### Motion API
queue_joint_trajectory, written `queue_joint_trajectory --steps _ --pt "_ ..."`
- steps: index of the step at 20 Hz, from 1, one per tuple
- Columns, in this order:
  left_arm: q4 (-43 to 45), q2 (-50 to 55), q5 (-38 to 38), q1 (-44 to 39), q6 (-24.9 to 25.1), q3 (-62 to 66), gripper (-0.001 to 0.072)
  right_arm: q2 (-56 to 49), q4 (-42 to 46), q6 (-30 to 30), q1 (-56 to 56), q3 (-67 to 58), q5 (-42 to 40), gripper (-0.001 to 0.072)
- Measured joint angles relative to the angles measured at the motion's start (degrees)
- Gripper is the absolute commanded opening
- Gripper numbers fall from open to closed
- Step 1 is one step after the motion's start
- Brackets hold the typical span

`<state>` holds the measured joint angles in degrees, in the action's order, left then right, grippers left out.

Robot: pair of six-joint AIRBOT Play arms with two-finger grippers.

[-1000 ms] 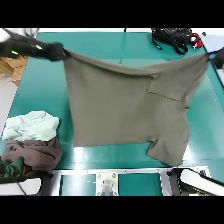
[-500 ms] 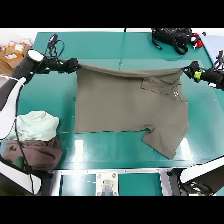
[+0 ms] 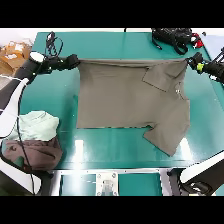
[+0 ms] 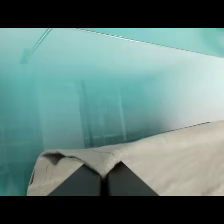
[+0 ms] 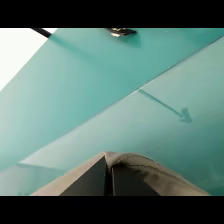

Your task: Fold the shirts.

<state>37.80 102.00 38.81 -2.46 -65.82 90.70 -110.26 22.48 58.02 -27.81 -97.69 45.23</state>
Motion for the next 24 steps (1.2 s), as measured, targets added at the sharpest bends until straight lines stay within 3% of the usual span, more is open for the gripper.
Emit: queue_joint_trajectory --steps 7,12,22,23,24 --pt "9.2 0.0 11.85 0.02 -1.66 -0.07 0.0025 -0.26 16.22 4.66 -3.91 -0.59 13.6 0.0013" --pt "14.19 0.44 19.69 0.0 -2.73 -1.25 0.0025 -0.24 21.88 5.99 -7.52 1.09 23.28 0.0013" --pt "13.94 4.11 25.03 0.04 -3.13 -3.43 0.0026 -0.24 25.59 6.4 -8.66 6.88 26.38 0.0015" --pt "13.35 4.17 25.4 0.04 -3.13 -3.45 0.0026 -0.24 25.66 6.4 -8.66 6.99 26.4 0.0023" --pt "12.83 4.26 25.9 0.04 -3.13 -3.45 0.0028 -0.24 25.77 6.51 -8.66 7.04 26.45 0.0143"
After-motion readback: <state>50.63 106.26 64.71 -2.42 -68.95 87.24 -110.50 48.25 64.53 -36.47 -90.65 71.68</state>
